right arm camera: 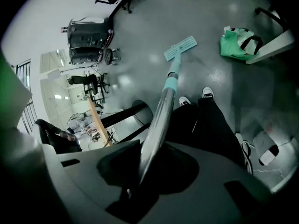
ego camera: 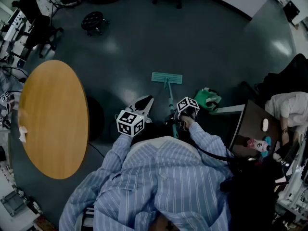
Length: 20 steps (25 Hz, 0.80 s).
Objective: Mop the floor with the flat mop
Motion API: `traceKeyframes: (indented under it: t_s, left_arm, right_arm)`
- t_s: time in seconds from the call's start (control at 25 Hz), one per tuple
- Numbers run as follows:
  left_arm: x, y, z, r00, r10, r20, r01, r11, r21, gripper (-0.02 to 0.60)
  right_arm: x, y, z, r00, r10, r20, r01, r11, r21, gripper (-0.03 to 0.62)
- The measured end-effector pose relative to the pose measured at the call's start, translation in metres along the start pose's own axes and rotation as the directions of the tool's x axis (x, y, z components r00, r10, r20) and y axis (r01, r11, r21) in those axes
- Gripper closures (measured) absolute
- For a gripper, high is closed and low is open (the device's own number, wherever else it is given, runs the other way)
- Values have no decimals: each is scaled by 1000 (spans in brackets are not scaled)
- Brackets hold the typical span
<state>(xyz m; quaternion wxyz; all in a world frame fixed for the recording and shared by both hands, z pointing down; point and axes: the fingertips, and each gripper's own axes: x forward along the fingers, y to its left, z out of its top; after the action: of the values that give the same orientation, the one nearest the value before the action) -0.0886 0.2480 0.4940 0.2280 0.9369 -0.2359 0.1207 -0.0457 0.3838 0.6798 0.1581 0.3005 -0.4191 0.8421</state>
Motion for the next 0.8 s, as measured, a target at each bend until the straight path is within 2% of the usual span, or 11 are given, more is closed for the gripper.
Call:
traceKeyframes:
  t_s: [0.8]
  left_arm:
    - [21,1,1,1000,11,-11,-11,1000,-10,555]
  right_arm:
    - [-11,1,10,1000,-1,-29,-1,998,-57,479]
